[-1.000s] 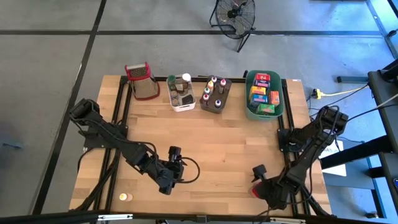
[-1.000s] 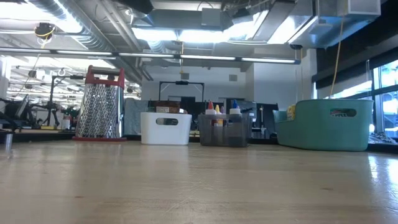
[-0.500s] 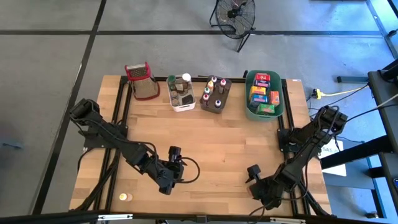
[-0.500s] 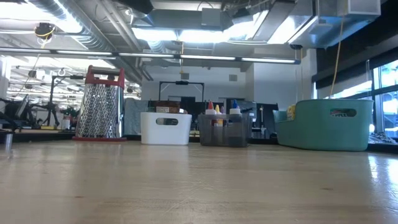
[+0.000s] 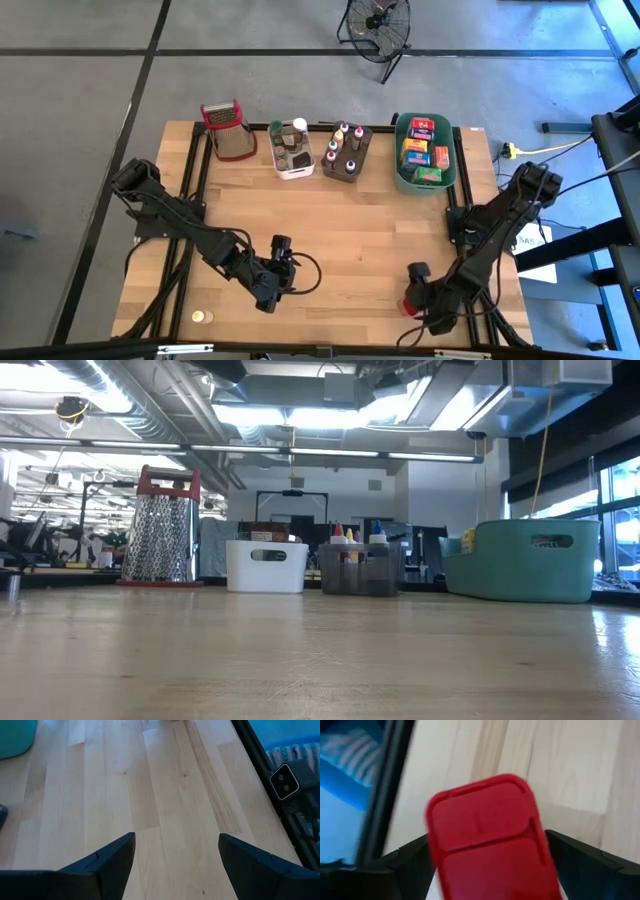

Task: Pick & Place Kitchen Items
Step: Put the red seasoning can into the white bin

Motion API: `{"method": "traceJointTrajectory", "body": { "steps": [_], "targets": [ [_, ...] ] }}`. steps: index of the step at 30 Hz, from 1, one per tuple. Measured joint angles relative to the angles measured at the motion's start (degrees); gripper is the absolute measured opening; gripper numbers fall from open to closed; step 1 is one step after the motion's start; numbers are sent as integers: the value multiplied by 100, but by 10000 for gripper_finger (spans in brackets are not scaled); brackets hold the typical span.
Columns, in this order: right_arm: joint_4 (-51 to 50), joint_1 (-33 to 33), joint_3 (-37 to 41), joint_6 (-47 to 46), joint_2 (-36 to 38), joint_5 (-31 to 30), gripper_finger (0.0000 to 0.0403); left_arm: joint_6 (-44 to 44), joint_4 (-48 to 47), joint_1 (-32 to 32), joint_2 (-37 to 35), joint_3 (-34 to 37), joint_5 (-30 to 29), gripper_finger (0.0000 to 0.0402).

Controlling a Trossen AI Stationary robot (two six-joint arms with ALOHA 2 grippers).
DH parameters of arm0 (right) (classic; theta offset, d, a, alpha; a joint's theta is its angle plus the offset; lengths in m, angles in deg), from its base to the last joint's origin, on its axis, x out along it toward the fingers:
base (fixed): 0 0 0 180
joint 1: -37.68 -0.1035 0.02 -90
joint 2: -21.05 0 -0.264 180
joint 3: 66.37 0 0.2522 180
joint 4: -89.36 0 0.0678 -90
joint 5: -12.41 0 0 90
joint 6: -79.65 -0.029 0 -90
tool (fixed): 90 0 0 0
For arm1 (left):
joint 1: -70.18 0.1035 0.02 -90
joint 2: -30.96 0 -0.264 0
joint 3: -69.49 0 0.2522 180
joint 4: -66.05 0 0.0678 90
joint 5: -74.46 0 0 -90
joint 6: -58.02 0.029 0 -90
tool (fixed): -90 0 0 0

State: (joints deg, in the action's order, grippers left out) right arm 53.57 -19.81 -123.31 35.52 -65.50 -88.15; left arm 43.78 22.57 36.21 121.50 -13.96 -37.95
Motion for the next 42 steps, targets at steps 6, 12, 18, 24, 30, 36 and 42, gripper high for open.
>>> {"method": "traceJointTrajectory", "body": {
  "steps": [6,12,18,24,30,36,42],
  "targets": [
    [-546,-19,-4,-1089,393,685,350,-6,-2,-2,0,0,0,283],
    [-1644,-309,-4,-2186,506,298,350,-15,-2,-11,0,0,2,281],
    [-1519,-519,-4,-2111,506,-184,350,-17,-4,-44,0,0,2,281],
    [-1227,-522,-4,-1578,506,-308,350,-46,-4,-44,0,0,2,283],
    [-1248,-521,-4,-1401,503,-439,350,-46,-4,-44,0,0,2,281],
    [-1158,-523,-4,-1335,467,-770,350,-55,-6,-44,0,0,2,281],
    [-1138,-523,-2,-1345,148,-705,350,-57,-6,-44,0,0,3,282]
  ]
}}
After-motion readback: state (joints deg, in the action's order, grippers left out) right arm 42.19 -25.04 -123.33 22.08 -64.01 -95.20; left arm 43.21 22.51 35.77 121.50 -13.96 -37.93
